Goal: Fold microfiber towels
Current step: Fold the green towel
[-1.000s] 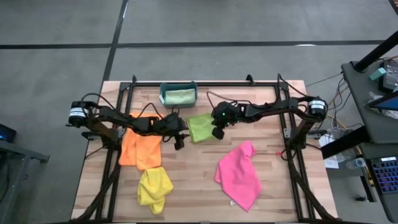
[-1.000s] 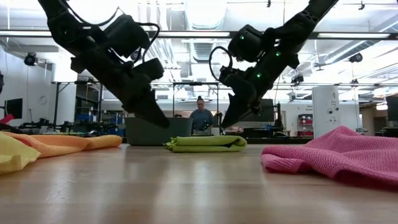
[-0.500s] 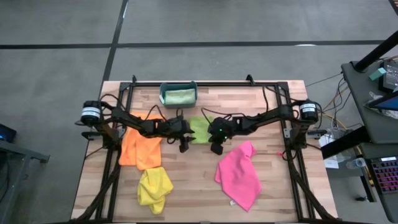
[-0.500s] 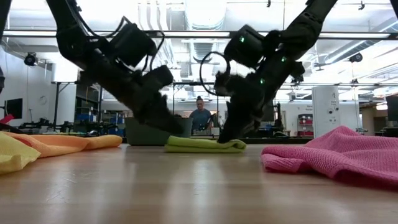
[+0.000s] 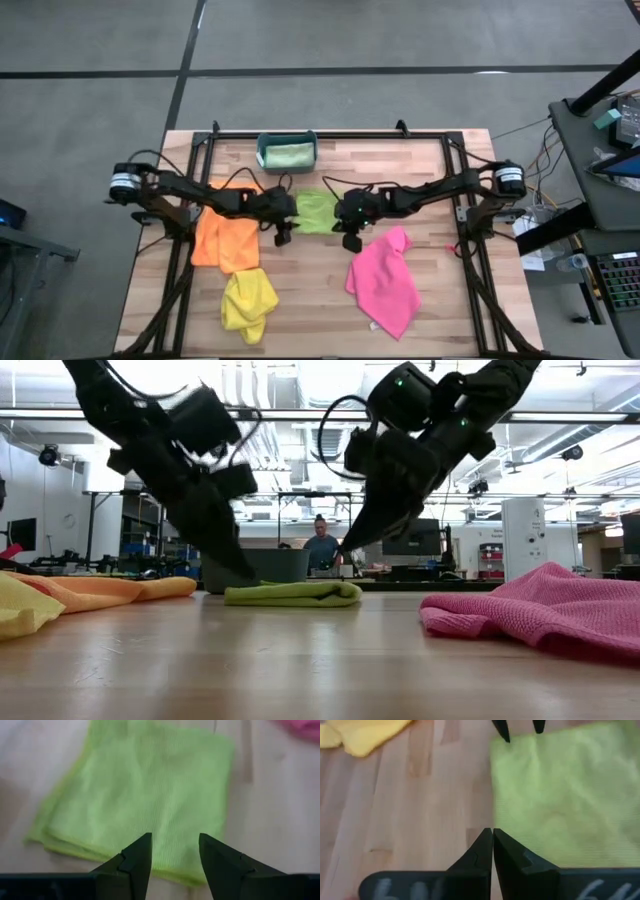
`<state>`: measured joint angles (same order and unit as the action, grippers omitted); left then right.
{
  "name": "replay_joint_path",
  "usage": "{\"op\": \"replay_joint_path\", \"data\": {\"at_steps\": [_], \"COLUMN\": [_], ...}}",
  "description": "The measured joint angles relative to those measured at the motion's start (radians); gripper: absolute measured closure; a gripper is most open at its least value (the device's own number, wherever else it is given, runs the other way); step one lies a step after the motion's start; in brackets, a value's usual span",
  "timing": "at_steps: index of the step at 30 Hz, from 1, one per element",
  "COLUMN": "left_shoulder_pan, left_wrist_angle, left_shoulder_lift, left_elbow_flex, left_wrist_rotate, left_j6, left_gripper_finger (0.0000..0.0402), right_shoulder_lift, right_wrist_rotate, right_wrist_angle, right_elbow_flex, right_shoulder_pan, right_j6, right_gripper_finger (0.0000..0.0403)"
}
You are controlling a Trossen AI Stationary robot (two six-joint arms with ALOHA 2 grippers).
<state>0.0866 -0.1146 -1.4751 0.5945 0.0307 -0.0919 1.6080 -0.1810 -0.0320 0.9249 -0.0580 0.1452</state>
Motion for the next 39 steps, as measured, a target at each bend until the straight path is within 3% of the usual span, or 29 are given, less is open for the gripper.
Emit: {"op": "replay_joint_path", "data": {"at_steps": [5, 11, 24, 33, 39], "left_shoulder_pan": [0.024, 0.092, 0.172, 0.194, 0.196], "left_wrist_angle": [-0.009, -0.005, -0.217, -0.218, -0.217], "left_shoulder_lift": [0.085, 0.101, -0.110, -0.133, -0.138], "left_elbow_flex": [-0.006, -0.016, -0.009, -0.004, -0.008], "left_wrist_rotate": [0.007, 0.093, 0.108, 0.132, 0.073], "left_j6": [0.027, 0.029, 0.101, 0.129, 0.132], "left_gripper_finger": [0.0254, 0.0254, 0.0254, 0.0255, 0.0310], "right_shoulder_lift": [-0.039, -0.040, -0.036, -0.035, -0.035], "right_wrist_rotate": [0.053, 0.053, 0.053, 0.054, 0.054], "right_wrist_angle": [0.034, 0.004, -0.010, -0.011, -0.011], "right_elbow_flex": [-0.001, -0.002, -0.005, -0.010, -0.013], "right_shoulder_pan": [-0.030, -0.067, -0.081, -0.080, -0.080], "right_j6": [-0.062, -0.080, -0.105, -0.104, -0.105], "right_gripper_finger": [0.0394, 0.0394, 0.0394, 0.0394, 0.0394]}}
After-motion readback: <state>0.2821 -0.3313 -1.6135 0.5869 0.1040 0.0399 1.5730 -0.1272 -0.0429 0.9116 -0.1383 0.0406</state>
